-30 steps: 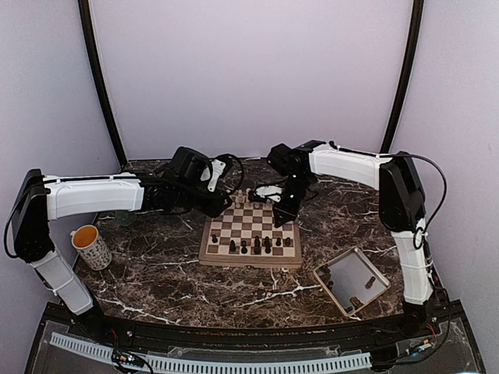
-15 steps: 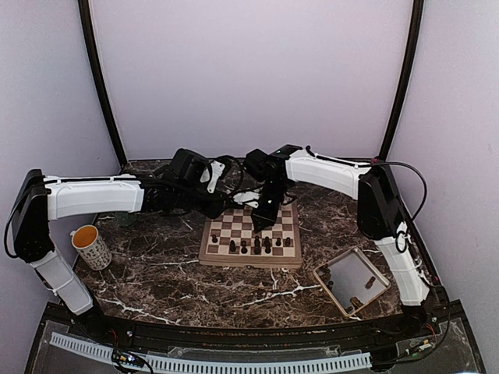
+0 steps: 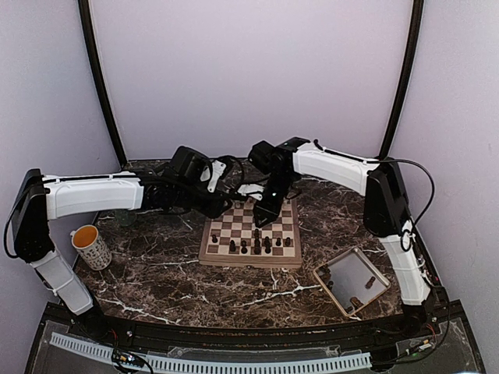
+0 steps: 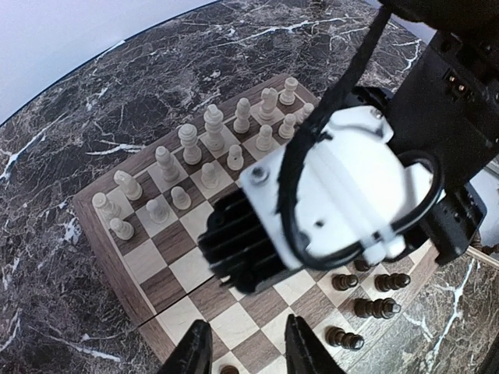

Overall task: Set up the chess pieces on the board
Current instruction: Place the pawn on the chessboard, then pick up the pawn from the chessboard.

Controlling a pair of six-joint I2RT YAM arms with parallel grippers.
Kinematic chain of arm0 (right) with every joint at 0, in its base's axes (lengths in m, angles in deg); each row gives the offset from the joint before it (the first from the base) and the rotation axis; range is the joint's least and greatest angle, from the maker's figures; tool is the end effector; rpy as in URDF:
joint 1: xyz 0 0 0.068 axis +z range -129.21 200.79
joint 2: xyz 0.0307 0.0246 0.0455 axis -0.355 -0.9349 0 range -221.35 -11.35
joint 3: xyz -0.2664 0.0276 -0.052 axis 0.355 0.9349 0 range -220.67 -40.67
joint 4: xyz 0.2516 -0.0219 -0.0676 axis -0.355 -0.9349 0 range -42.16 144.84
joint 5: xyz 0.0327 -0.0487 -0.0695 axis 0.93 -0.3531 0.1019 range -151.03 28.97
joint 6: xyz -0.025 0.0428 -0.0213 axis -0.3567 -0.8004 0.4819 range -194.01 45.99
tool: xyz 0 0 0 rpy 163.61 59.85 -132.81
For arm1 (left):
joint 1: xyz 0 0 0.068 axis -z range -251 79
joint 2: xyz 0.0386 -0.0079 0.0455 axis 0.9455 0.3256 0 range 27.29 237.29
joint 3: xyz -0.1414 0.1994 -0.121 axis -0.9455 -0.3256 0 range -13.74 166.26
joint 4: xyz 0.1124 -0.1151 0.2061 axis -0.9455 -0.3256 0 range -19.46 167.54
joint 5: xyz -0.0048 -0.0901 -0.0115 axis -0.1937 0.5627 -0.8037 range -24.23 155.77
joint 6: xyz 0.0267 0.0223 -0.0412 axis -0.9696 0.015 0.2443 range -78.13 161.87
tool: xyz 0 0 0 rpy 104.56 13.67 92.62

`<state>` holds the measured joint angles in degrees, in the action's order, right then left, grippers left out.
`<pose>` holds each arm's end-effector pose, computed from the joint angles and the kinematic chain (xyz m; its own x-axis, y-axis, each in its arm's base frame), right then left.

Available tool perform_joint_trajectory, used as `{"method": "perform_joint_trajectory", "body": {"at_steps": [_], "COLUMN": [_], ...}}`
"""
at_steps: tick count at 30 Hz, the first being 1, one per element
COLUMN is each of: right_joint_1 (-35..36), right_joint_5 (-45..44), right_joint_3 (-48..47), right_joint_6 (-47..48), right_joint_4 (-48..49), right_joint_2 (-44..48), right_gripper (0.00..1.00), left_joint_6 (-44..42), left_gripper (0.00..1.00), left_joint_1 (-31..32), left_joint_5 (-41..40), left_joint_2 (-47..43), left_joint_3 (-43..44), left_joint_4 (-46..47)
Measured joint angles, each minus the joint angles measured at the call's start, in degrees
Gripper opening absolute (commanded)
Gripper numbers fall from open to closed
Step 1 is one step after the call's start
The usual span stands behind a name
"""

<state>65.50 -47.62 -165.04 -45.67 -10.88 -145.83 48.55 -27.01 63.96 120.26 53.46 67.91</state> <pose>0.3376 0.3458 0.2127 -0.2624 -0.9095 -0.3223 -0.9649 0.2495 0.0815 0.2670 -0.2559 0.2611 -0.4926 0.3139 -0.8116 0.6226 0.7788 -0.0767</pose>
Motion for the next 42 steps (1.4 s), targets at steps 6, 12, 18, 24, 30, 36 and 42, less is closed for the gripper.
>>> {"method": "perform_joint_trajectory", "body": {"at_steps": [6,12,18,24,30,36,42], "right_joint_1": [-6.03,-16.11,-24.00,-28.48,-29.64,-29.88,-29.88], "right_joint_5": [2.69,5.40,10.40,15.32,17.38,18.86,19.47], "right_joint_3": [12.02,31.36,52.94,66.84,67.47,67.56,67.56], "right_joint_6": [-0.02,-0.48,-2.01,-3.67,-3.89,-3.80,-3.61], "right_joint_4": [2.47,11.39,21.97,30.56,36.15,36.96,36.96], "right_joint_2": [14.08,31.56,41.79,51.98,53.48,51.87,50.80], "right_gripper": [0.30,0.28,0.29,0.30,0.30,0.30,0.30], "left_joint_6": [-1.68,-2.60,-3.69,-4.70,-5.01,-5.01,-4.98], "left_gripper": [0.35,0.30,0.31,0.33,0.33,0.31,0.29], "left_joint_1": [0.00,0.13,1.38,2.78,3.06,3.04,3.06], "left_joint_5": [4.11,10.86,14.08,14.43,14.40,14.10,13.35], "left_joint_2": [2.08,9.16,18.16,25.35,27.74,28.57,30.12], "left_joint_3": [5.16,12.13,19.91,27.23,29.22,29.44,29.97], "left_joint_4": [-3.48,-8.13,-13.33,-17.62,-19.89,-20.90,-21.40]}}
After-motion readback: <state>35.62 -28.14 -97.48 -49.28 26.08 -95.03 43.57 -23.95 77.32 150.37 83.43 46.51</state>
